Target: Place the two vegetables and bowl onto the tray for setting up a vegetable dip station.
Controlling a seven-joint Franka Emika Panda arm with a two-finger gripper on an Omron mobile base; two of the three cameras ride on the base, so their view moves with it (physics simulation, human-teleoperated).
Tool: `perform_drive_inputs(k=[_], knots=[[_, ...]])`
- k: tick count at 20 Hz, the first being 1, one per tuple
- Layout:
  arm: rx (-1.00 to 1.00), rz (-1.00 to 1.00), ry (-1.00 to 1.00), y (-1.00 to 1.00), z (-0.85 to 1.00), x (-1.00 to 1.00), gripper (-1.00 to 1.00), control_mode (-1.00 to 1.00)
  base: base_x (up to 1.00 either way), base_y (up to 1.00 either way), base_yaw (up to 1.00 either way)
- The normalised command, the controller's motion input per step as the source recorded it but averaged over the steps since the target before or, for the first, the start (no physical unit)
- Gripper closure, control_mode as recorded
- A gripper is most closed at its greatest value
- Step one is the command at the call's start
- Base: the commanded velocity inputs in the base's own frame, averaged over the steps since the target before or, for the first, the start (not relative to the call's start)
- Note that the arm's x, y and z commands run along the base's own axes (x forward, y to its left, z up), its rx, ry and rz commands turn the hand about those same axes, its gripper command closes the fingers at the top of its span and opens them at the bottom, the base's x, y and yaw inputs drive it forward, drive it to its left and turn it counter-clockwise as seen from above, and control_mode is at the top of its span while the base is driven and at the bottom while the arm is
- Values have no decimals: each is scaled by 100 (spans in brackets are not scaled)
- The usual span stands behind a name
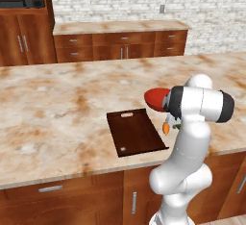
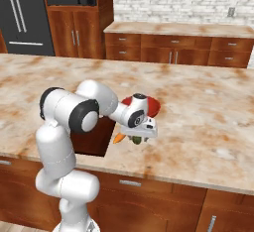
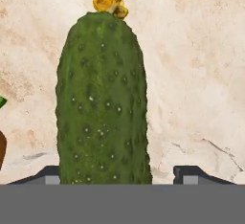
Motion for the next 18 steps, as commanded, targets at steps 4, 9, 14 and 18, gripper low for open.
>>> perform_drive_inputs(k=[4,9,14,18], knots=[[0,0,-7,-4,15,-4,100,-100,0,0,0],[0,1,-7,-32,62,-49,100,-100,0,0,0],[0,11,-1,-4,51,-68,100,-100,0,0,0],[0,33,0,36,14,-45,100,-100,0,0,0]])
